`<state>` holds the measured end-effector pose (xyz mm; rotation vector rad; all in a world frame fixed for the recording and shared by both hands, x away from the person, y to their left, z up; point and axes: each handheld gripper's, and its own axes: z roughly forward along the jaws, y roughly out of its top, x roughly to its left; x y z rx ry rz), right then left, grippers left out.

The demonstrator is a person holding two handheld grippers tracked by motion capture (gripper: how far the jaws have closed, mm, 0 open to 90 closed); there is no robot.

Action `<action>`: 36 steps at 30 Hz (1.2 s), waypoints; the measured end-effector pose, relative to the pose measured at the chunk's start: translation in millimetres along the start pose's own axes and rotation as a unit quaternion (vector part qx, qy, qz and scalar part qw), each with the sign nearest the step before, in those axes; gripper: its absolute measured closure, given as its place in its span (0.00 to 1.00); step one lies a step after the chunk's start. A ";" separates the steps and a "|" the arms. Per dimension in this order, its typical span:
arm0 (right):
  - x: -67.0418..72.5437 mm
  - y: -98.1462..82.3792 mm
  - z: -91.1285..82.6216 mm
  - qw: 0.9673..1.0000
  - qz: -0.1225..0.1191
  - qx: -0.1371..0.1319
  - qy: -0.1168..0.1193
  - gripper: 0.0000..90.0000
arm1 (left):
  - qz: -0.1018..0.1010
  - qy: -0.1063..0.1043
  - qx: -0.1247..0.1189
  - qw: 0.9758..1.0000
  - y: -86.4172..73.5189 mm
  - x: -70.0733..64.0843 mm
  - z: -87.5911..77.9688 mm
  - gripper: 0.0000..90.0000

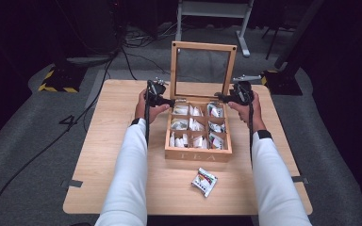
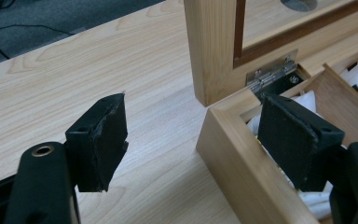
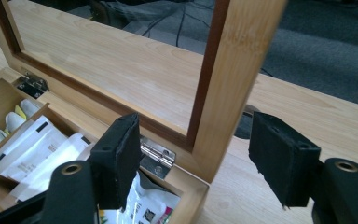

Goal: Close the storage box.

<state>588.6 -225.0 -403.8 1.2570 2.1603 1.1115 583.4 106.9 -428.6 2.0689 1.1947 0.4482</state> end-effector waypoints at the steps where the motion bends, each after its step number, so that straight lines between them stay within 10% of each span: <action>1: 2.5 1.1 3.2 1.000 -0.007 -0.005 -0.003 0.37 | 0.008 -0.002 -0.003 1.000 2.1 -2.1 0.8 0.27; 16: 4.7 3.8 17.1 1.000 0.005 0.008 -0.009 0.37 | 0.016 -0.040 -0.025 0.999 14.5 -13.2 6.7 0.29; 36: 1.2 -2.5 5.1 0.999 0.020 -0.026 0.005 0.50 | -0.008 -0.030 -0.058 0.998 14.0 -14.6 -3.2 0.42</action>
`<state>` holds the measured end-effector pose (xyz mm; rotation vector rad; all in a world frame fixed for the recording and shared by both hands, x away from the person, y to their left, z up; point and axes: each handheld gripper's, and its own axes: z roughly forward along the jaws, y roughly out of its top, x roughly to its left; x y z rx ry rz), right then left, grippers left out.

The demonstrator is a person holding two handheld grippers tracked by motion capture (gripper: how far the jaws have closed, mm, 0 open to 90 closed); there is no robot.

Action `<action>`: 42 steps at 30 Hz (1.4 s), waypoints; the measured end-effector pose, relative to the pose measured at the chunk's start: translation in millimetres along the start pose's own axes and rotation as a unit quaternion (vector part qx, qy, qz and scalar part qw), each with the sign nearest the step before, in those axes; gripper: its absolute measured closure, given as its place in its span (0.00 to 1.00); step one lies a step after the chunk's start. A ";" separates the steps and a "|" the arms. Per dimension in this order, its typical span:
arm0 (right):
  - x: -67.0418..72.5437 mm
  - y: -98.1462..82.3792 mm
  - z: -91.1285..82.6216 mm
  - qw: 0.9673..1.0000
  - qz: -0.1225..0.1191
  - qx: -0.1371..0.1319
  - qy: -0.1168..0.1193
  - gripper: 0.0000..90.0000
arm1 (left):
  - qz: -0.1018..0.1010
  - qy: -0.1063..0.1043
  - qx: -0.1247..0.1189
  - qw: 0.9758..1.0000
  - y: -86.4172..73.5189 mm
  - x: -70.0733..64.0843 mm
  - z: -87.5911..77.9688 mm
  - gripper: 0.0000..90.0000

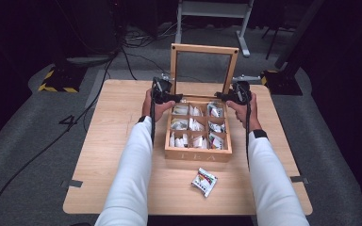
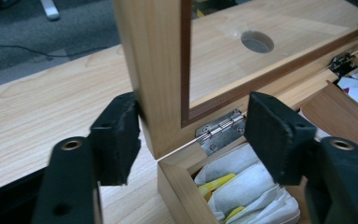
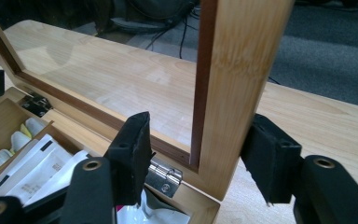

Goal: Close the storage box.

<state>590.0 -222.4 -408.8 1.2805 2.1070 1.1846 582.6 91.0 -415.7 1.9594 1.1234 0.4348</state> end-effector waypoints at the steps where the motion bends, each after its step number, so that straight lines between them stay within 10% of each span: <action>1: 1.2 -0.4 -2.1 1.000 -0.005 -0.004 0.000 0.51 | 0.001 0.003 -0.008 1.000 1.5 -1.5 -3.9 0.44; 42: 19.1 -1.1 -66.0 0.998 -0.029 -0.054 0.021 0.60 | 0.048 0.015 -0.088 0.995 -4.7 -21.7 -83.4 0.59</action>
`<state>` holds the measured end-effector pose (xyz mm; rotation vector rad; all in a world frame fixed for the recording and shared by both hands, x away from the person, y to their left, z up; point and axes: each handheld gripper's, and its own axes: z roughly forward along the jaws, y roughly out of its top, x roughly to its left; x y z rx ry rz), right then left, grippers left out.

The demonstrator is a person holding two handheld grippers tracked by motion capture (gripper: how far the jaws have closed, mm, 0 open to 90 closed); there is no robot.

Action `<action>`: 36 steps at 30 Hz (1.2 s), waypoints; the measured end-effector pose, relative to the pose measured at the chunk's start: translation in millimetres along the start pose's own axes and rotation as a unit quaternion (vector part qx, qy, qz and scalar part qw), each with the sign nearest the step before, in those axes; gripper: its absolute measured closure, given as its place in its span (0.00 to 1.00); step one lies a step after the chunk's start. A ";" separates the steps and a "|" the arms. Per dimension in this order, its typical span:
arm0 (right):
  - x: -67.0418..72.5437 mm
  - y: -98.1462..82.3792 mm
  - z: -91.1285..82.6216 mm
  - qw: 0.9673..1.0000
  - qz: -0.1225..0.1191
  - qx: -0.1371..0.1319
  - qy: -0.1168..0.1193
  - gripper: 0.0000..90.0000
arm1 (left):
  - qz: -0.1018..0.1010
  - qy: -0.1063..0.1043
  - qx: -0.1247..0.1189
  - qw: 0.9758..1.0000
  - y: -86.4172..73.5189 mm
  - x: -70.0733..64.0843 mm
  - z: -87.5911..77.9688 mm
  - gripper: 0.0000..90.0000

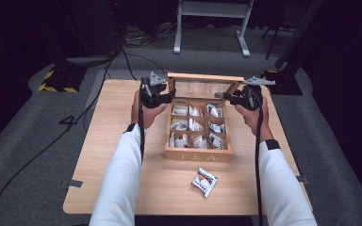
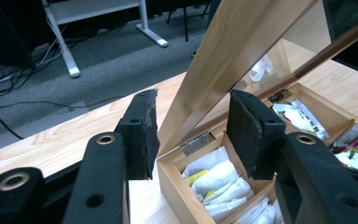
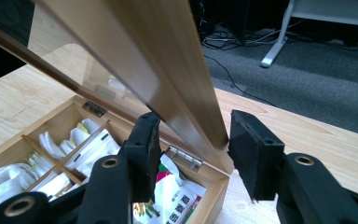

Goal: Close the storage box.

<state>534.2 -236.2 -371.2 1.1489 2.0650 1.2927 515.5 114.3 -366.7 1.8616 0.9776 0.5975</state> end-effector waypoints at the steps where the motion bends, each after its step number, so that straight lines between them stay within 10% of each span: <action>1: 0.7 0.2 -2.0 1.000 -0.003 0.000 0.002 0.60 | 0.000 0.000 -0.001 1.000 0.3 -0.8 -1.2 0.58; 36: 20.8 -4.4 -43.5 0.998 -0.052 -0.019 0.014 0.57 | 0.049 -0.021 -0.012 0.999 2.5 -23.7 -43.9 0.55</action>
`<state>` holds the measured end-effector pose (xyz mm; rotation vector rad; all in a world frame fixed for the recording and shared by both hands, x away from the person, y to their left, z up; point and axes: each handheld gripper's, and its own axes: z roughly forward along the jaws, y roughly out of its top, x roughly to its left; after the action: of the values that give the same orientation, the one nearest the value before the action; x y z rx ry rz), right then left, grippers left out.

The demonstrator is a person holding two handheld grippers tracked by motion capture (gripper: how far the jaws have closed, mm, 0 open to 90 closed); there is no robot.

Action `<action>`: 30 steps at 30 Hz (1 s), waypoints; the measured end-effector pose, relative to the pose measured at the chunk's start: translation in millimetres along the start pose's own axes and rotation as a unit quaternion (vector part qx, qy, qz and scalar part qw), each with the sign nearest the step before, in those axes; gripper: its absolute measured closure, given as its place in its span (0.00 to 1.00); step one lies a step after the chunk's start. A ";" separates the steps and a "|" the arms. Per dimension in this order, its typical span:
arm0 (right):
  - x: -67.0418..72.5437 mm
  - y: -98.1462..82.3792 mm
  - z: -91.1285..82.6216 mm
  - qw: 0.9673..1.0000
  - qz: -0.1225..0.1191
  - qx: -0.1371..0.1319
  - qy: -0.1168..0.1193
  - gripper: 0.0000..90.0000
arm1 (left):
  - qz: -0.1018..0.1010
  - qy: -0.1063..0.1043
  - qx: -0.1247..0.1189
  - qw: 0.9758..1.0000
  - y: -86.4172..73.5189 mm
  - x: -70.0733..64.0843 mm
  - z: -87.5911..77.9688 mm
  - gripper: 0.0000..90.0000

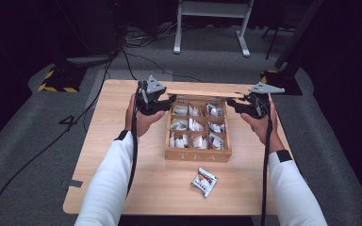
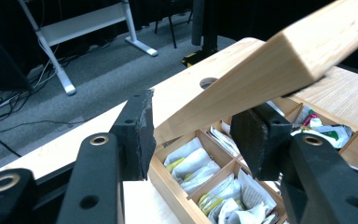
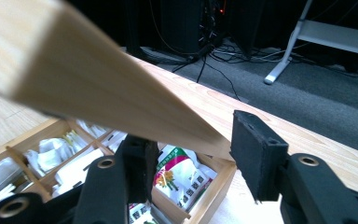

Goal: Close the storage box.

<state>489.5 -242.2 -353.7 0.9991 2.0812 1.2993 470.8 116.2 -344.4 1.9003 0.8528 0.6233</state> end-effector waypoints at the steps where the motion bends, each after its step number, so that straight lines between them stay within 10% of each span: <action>1: 1.3 -0.3 -1.3 1.000 -0.001 0.002 -0.001 0.57 | 0.000 -0.001 0.001 1.000 -0.8 -1.3 -0.5 0.55; 30: 22.8 -6.5 -27.8 0.999 -0.045 0.013 0.017 0.52 | 0.041 -0.009 0.015 0.999 -11.8 -21.7 -24.6 0.48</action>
<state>453.3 -241.2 -348.2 0.8890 2.1480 1.2571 435.9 116.6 -345.6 1.9725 0.7787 0.6446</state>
